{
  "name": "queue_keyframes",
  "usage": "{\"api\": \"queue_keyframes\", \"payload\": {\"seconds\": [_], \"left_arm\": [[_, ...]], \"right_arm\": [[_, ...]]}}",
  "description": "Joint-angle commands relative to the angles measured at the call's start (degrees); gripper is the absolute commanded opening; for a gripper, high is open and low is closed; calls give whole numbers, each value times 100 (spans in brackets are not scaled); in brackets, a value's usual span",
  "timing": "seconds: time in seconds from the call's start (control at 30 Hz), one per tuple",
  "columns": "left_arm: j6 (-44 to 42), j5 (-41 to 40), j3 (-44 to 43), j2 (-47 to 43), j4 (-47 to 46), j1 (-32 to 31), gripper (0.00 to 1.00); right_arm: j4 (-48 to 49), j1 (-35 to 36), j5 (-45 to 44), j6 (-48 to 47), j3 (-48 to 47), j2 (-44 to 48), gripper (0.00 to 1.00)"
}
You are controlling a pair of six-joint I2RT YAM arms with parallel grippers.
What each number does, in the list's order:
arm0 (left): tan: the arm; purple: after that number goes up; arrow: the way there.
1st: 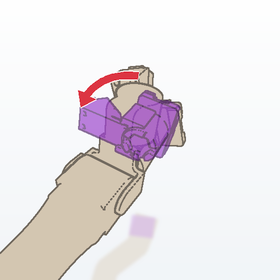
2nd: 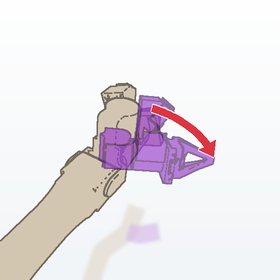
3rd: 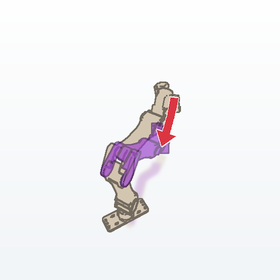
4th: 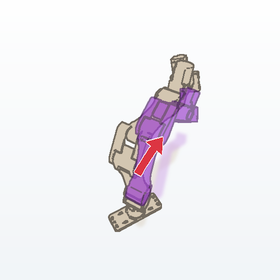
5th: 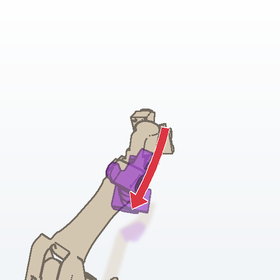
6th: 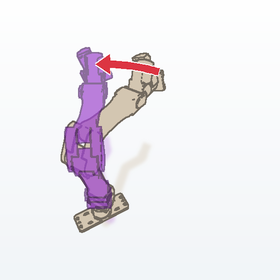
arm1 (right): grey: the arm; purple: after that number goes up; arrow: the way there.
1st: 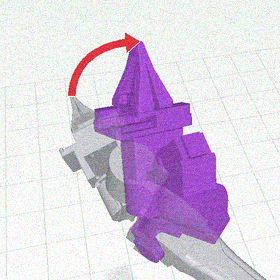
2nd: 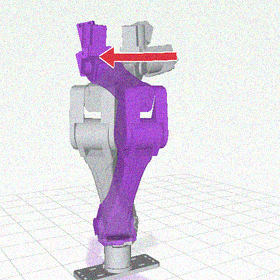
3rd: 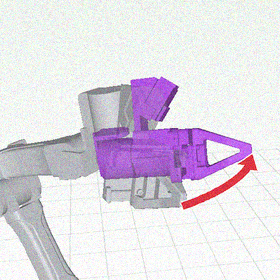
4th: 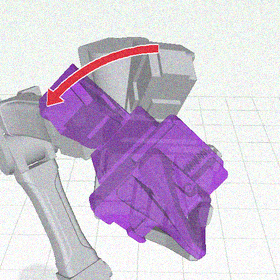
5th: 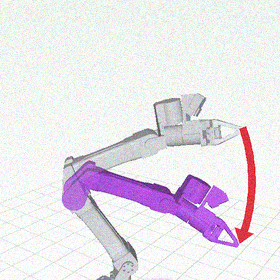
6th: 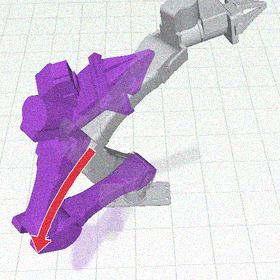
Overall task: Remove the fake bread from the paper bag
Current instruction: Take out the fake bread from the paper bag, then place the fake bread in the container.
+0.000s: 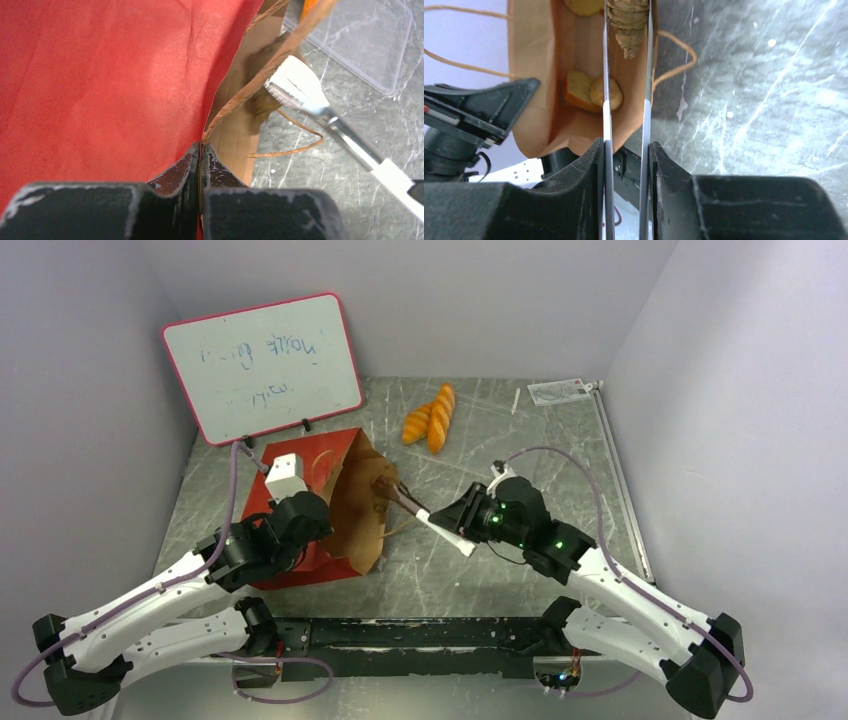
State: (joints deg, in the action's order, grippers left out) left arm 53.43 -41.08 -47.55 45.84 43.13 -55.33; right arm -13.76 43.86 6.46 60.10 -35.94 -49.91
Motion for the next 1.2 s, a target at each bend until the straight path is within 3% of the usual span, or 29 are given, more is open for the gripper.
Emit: {"api": "queue_keyframes", "payload": {"seconds": [0.0,0.5,0.8,1.17], "left_arm": [[-35,-102,-73,-102,63,-5,7],[-453,276,-374,-146,170,-9,7],[-542,526,-479,-360,193,-4,7],[-977,783,-625,-120,-74,-5,7]], "right_arm": [[-474,-119,-917,-278,-629,145,0],[-508,-906,-1691,-940,-1627,-658,0],[-3,-1962,-1241,-1463,-1601,-1413,0],[540,-2461,-863,-2012,-1833,-2626,0]]}}
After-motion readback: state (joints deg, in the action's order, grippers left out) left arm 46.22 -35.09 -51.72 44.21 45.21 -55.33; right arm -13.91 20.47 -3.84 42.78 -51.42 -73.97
